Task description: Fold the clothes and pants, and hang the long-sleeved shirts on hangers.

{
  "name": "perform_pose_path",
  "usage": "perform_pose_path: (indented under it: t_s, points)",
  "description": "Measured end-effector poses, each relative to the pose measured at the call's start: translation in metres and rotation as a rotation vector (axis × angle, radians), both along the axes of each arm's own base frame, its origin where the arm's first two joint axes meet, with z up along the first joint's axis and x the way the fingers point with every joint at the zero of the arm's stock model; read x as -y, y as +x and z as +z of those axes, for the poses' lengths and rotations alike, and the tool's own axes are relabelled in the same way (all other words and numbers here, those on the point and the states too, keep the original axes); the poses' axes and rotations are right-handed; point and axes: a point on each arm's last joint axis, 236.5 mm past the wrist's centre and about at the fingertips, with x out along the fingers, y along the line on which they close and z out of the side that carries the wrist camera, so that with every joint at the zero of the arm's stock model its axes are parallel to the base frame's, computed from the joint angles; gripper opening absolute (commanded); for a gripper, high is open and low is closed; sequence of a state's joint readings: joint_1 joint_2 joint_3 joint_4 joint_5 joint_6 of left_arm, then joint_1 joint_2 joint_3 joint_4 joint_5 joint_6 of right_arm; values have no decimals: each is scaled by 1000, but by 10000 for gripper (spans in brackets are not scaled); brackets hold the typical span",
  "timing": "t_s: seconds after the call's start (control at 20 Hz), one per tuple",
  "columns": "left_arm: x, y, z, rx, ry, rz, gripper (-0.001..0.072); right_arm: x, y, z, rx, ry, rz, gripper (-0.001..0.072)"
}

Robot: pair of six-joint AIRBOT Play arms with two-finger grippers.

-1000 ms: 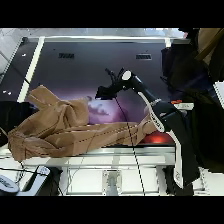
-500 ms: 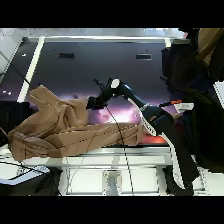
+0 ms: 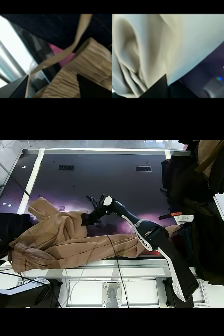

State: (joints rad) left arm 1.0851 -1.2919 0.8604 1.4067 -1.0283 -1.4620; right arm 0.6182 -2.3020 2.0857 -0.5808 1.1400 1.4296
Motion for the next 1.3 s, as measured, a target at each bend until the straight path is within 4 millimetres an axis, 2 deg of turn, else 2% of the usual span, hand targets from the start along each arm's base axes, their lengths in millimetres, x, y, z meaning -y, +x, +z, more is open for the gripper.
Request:
perform_pose_path:
  t_s: [0.1, 0.2, 0.3, 0.4, 0.5, 0.6, 0.65, 0.7, 0.75, 0.8, 0.95, 1.05, 1.15, 1.3]
  points:
    - [3, 8, 1, 36, -14, -2, 688, 12, 22, 26, 43, 27, -40, 16]
    - [9, 24, 5, 104, -38, -7, 688, 40, 45, 60, 122, 15, -63, 16]
    - [17, 46, 13, 203, -71, -14, 688, 82, 66, 100, 221, -39, -85, 16]
    - [29, 72, 25, 314, -114, -39, 686, 133, 83, 143, 315, -113, -125, 16]
    - [45, 95, 37, 408, -156, -82, 686, 181, 86, 185, 392, -192, -160, 15]
    - [61, 114, 47, 469, -187, -131, 686, 209, 78, 214, 436, -243, -179, 16]
    - [69, 121, 50, 487, -200, -154, 686, 216, 71, 219, 439, -268, -178, 17]
    - [78, 129, 52, 501, -212, -180, 686, 222, 64, 216, 421, -299, -170, 61]
    - [86, 135, 54, 508, -222, -206, 686, 225, 55, 206, 384, -332, -156, 275]
    - [96, 141, 56, 517, -232, -233, 686, 225, 45, 193, 341, -357, -133, 521]
    - [128, 159, 60, 532, -264, -325, 686, 238, 13, 143, 181, -480, -50, 533]
    - [153, 178, 67, 562, -265, -413, 686, 265, 13, 122, 152, -602, -61, 533]
    - [174, 205, 78, 600, -222, -506, 685, 298, 25, 120, 176, -708, -109, 532]
    - [205, 254, 99, 620, -118, -686, 679, 340, 61, 136, 265, -776, -238, 532]
